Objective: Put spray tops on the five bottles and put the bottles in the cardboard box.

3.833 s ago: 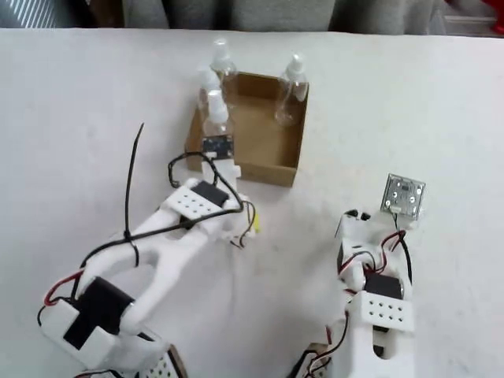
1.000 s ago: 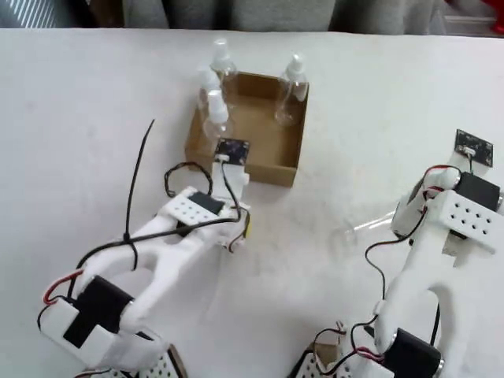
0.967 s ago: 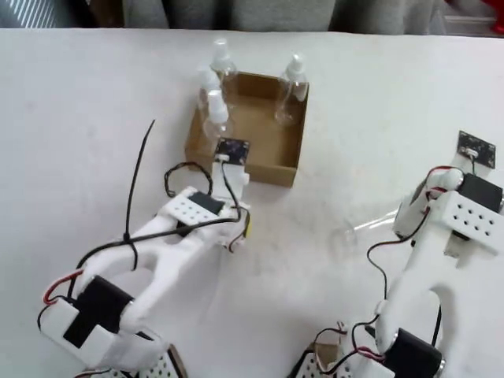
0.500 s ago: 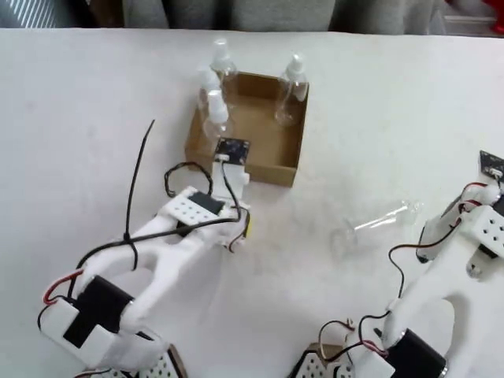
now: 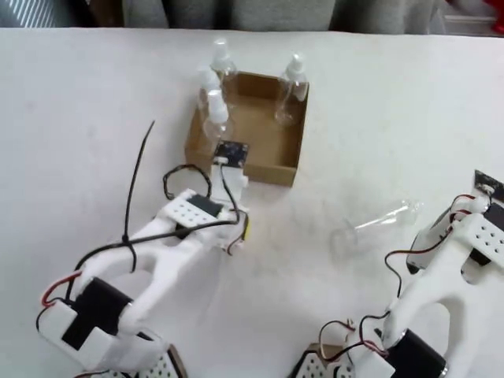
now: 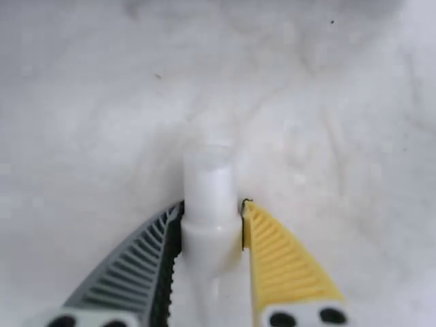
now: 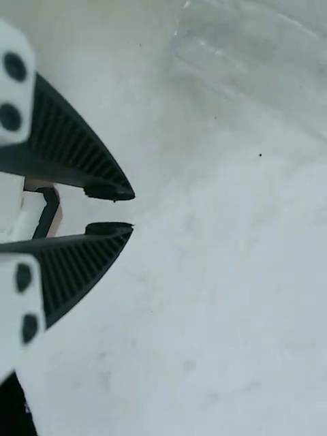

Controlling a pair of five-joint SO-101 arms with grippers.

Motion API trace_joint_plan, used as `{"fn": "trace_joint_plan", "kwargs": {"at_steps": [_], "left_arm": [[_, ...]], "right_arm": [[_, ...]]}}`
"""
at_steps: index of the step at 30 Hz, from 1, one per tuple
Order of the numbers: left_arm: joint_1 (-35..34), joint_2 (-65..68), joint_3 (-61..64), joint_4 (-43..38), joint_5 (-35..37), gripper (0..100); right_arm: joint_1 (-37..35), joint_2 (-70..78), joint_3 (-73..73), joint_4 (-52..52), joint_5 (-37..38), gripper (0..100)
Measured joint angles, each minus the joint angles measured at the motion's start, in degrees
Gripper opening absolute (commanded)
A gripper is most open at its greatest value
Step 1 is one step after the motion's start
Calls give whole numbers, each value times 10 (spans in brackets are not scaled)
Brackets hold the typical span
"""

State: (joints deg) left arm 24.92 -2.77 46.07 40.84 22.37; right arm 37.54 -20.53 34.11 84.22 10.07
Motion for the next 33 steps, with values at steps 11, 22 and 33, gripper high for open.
{"fn": "trace_joint_plan", "kwargs": {"at_steps": [11,22,33], "left_arm": [[0,0,1,-2,0,20],[0,0,1,-2,0,20],[0,0,1,-2,0,20]], "right_arm": [[0,0,0,-55,-76,45],[-53,0,-86,2,-152,153],[-133,0,-113,-34,-282,180]]}}
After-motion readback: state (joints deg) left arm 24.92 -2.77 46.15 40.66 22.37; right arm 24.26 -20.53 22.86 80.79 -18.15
